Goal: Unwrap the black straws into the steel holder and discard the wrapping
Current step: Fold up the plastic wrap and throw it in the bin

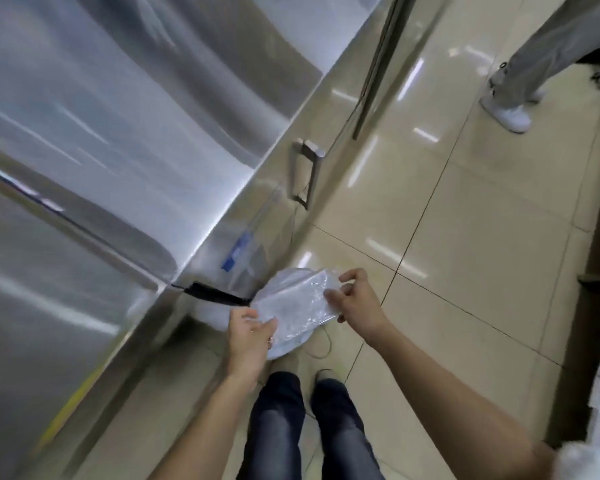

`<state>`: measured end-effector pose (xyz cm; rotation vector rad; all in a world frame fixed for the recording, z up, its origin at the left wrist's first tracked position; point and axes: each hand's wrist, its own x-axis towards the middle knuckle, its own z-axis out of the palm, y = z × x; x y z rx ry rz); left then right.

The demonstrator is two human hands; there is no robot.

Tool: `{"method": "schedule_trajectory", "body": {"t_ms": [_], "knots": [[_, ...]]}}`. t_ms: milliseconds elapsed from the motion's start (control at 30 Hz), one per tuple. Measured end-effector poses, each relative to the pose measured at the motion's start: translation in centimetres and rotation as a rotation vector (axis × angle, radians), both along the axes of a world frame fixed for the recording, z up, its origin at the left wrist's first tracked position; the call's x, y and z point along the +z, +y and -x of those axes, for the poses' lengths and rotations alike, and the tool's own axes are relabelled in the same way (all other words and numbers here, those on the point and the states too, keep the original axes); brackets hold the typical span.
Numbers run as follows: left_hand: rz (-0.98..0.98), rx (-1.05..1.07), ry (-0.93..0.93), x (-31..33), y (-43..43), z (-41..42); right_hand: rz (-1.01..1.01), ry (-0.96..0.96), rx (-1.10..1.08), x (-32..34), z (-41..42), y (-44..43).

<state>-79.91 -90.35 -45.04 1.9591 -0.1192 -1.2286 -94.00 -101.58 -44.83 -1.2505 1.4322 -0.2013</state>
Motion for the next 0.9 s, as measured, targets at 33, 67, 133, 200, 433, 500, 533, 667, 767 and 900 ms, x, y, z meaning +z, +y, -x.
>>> {"method": "schedule_trajectory", "body": {"t_ms": [33, 67, 133, 200, 433, 500, 533, 667, 767, 900], "knots": [[-0.011, -0.02, 0.007, -1.2, -0.1, 0.4, 0.028, 0.038, 0.041, -1.5, 0.1, -0.2], [-0.019, -0.029, 0.011, -2.7, -0.3, 0.6, 0.059, 0.089, 0.089, -2.9, 0.1, -0.5], [-0.047, -0.038, 0.024, -7.1, -0.9, 1.3, 0.116, 0.193, 0.207, -7.5, 0.3, -1.3], [-0.095, -0.053, 0.013, -11.6, -1.6, 1.7, 0.156, 0.296, 0.352, -12.3, 0.4, -2.1], [-0.267, -0.316, -0.107, -26.6, -2.6, 1.5, 0.315, 0.481, 0.78, -28.6, -0.9, -2.8], [-0.353, -0.513, -0.266, -29.8, -2.6, 1.2, 0.338, 0.493, 0.887, -32.0, -1.8, -2.6], [-0.395, -0.61, -0.337, -31.2, -2.5, 1.1, 0.334, 0.498, 0.937, -33.4, -2.3, -2.4], [-0.566, -0.943, -0.532, -34.8, -3.1, 1.0, 0.367, 0.627, 1.068, -38.0, -3.9, -2.3], [-0.727, -1.131, -0.473, -36.7, -4.8, 0.8, 0.368, 0.71, 1.116, -40.4, -4.8, -2.2], [-0.786, -1.179, -0.462, -38.1, -5.8, 0.3, 0.428, 0.757, 1.169, -40.8, -5.4, -2.4]]}}
